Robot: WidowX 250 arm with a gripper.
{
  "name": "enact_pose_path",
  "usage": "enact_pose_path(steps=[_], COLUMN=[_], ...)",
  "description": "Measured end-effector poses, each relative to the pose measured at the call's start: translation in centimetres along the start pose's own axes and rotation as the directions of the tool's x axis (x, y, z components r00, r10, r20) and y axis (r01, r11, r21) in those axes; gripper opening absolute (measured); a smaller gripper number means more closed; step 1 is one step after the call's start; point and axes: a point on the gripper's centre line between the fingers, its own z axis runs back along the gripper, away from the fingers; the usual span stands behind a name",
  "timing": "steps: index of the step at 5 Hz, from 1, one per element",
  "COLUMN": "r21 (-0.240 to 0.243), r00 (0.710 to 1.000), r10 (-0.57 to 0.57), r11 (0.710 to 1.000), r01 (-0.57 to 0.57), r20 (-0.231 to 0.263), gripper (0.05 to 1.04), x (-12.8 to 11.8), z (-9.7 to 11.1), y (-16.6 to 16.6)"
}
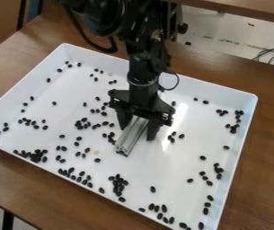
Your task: Sweep into pile
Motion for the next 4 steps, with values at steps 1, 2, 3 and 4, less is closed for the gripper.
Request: enact_pose_path(steps=[1,2,3,4], r21=[-0.021,-0.065,0.033,0.055], r00=[1.0,0.999,0.976,0.933], r10=[-0.021,-0.051,-0.209,-0.354], r11=[1.0,0.997,0.977,0.932], r01=[0.021,0.051,0.211,0.358], r20=[-0.003,-0.009,-0.062,-0.067], gripper=[0.374,0.361,0.361,0.361], x=[-0.3,-0.3,-0.5,-2.4], z=[-0.3,-0.3,0.6,1.9], y=[0.0,0.1,0.3,-1.6])
